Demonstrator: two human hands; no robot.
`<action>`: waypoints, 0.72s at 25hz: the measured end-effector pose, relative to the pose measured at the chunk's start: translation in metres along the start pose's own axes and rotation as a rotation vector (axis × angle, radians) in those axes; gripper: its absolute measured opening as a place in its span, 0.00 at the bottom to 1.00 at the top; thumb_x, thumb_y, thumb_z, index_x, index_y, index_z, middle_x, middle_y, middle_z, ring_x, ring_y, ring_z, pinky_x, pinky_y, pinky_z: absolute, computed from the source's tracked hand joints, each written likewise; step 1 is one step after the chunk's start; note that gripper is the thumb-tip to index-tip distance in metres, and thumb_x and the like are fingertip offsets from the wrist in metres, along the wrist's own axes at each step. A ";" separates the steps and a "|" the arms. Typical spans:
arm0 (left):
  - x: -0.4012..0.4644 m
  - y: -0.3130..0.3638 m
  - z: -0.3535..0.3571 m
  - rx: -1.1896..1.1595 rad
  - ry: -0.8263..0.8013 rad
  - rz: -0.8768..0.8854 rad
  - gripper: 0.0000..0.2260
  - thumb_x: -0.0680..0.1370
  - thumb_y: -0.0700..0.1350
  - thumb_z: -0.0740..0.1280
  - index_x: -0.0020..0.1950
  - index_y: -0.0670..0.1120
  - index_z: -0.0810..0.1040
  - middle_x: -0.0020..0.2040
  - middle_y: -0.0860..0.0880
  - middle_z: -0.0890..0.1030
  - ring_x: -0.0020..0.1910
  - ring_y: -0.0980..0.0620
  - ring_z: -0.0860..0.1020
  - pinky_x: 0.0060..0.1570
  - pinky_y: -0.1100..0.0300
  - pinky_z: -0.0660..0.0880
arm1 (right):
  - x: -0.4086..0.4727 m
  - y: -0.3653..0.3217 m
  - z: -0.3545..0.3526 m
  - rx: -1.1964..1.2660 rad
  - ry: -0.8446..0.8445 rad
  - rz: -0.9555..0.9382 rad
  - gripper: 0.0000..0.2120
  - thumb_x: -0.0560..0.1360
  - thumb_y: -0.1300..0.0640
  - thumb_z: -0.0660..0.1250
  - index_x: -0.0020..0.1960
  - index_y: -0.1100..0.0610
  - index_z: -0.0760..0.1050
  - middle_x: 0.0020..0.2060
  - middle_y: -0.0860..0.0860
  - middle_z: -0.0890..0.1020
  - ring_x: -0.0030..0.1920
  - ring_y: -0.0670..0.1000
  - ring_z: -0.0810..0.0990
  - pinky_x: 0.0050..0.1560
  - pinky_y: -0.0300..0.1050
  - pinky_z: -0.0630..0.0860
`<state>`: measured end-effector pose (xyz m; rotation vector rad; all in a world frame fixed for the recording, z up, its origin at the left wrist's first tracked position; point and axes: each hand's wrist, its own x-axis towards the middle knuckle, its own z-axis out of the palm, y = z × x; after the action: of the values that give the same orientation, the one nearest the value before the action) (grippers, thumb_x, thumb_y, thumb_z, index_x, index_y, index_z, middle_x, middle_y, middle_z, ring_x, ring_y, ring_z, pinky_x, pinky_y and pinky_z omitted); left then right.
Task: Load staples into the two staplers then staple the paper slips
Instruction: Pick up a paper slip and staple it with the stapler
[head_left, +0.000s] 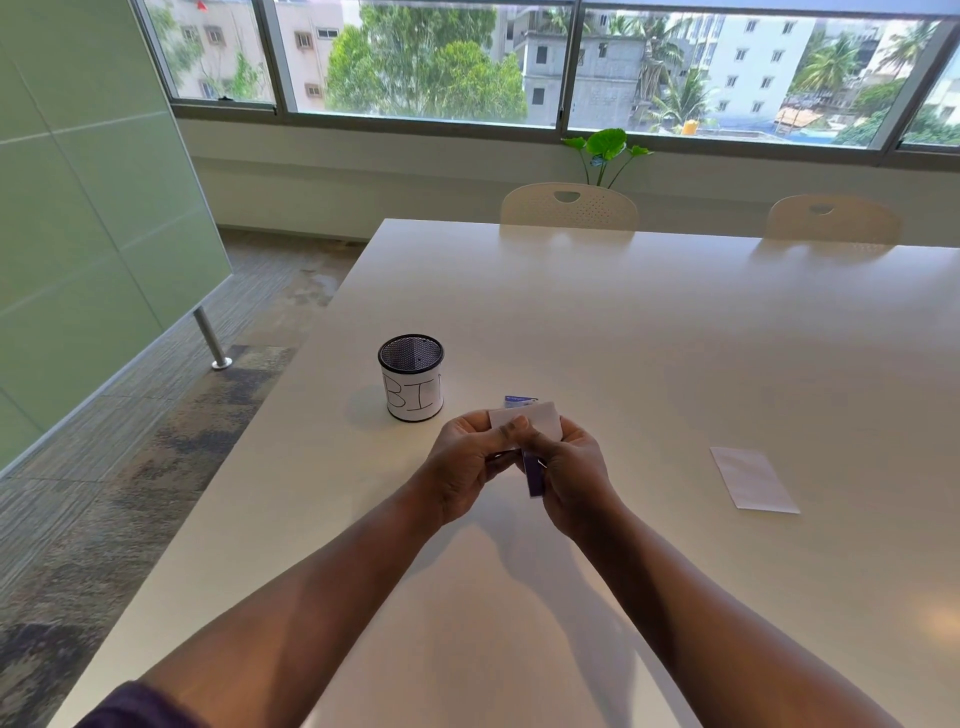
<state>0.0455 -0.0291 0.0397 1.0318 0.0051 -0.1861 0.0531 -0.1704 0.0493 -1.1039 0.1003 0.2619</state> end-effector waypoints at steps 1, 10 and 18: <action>0.000 -0.001 0.000 -0.004 0.008 0.001 0.17 0.69 0.47 0.78 0.55 0.41 0.86 0.55 0.39 0.86 0.53 0.45 0.86 0.49 0.59 0.82 | 0.000 0.000 0.000 -0.003 0.008 0.001 0.15 0.75 0.65 0.72 0.61 0.64 0.78 0.55 0.65 0.84 0.49 0.57 0.83 0.47 0.46 0.81; -0.004 0.000 0.004 0.024 0.039 -0.018 0.20 0.72 0.48 0.76 0.61 0.40 0.82 0.58 0.38 0.85 0.54 0.46 0.85 0.50 0.59 0.82 | -0.001 0.003 -0.002 0.011 0.016 0.007 0.17 0.75 0.65 0.72 0.63 0.64 0.78 0.55 0.64 0.84 0.49 0.57 0.83 0.43 0.44 0.81; -0.005 0.002 0.005 0.031 0.198 -0.058 0.11 0.84 0.43 0.64 0.61 0.41 0.81 0.59 0.35 0.84 0.47 0.46 0.82 0.47 0.57 0.84 | -0.002 0.001 -0.006 0.065 -0.195 0.077 0.19 0.74 0.58 0.74 0.61 0.66 0.80 0.50 0.60 0.85 0.45 0.53 0.84 0.44 0.43 0.81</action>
<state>0.0407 -0.0314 0.0441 1.0779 0.2122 -0.1364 0.0512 -0.1760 0.0460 -1.0057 -0.0224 0.4310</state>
